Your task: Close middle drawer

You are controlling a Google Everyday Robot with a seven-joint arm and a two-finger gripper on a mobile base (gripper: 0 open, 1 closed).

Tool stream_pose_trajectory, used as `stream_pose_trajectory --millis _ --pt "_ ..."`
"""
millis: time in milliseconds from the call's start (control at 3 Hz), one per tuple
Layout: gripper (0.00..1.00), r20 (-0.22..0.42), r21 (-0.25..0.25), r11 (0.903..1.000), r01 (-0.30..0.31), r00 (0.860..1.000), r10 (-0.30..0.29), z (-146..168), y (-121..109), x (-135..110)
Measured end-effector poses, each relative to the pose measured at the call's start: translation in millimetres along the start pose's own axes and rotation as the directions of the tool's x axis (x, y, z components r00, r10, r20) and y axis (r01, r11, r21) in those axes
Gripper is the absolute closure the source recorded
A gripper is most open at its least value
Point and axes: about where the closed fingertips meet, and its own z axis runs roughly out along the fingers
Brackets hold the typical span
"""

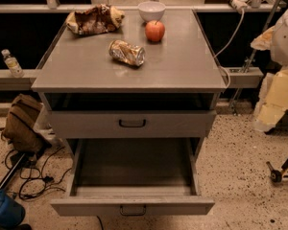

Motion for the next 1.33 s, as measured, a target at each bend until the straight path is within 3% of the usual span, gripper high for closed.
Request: stream_pose_trajectory --millis 667,1000,1333 --pt "0.0 0.011 0.001 0.9999 -0.015 1.0 0.015 7 5 4" --pt "0.0 0.073 -0.02 0.9989 -0.042 0.996 0.043 38 25 21" --pt "0.0 0.153 -0.094 0.9909 -0.097 0.982 0.111 100 49 42"
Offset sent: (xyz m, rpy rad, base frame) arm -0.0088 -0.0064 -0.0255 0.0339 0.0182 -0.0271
